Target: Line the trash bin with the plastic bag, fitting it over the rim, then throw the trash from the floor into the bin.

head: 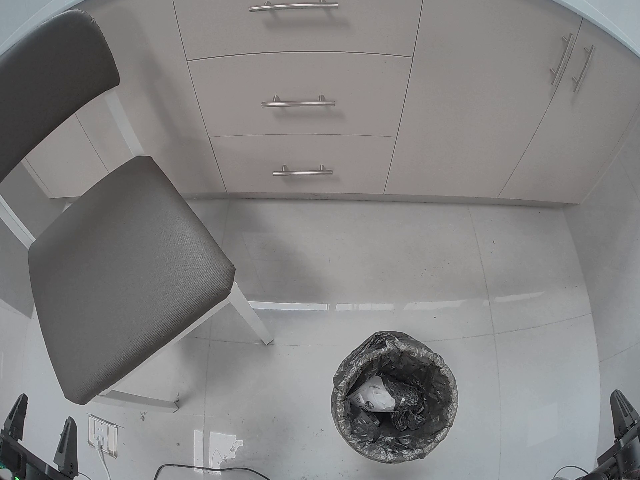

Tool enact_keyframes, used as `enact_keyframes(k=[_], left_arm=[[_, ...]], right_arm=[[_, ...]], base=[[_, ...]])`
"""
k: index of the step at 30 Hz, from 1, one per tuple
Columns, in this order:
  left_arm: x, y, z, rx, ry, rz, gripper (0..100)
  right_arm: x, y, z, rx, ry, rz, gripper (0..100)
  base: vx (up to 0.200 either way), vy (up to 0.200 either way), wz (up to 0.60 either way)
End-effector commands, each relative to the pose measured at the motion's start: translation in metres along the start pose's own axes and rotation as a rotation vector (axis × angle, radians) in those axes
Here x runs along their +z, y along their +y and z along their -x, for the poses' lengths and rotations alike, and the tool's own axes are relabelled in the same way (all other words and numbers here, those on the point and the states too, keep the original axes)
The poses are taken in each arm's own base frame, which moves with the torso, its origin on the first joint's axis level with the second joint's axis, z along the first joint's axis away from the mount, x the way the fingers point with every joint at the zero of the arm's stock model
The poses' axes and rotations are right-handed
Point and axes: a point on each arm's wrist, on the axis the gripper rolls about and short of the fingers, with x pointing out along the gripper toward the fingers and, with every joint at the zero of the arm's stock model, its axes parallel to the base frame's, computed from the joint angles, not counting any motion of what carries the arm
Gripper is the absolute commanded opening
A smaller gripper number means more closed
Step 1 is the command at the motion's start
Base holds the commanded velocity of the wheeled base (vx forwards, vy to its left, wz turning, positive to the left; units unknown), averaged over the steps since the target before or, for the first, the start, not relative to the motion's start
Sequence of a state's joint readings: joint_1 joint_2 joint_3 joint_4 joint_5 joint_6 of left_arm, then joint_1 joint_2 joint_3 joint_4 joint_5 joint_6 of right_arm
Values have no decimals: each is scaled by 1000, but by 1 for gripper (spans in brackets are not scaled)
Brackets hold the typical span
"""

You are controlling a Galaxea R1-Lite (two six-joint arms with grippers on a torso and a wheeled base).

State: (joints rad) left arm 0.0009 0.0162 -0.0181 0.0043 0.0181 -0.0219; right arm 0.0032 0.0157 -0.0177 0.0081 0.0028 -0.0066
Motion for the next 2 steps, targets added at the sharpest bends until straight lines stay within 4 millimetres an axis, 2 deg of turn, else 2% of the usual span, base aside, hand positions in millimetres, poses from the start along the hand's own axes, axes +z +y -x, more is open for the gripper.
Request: enact_keyframes(k=[1, 2], left_arm=[[-5, 0, 0, 1, 2, 1, 100], [-5, 0, 0, 1, 2, 1, 100]], right_arm=[[-4, 0, 0, 0, -2, 0, 0], [-4, 0, 0, 0, -2, 0, 0]], base=[[0, 0, 0], [0, 0, 0]])
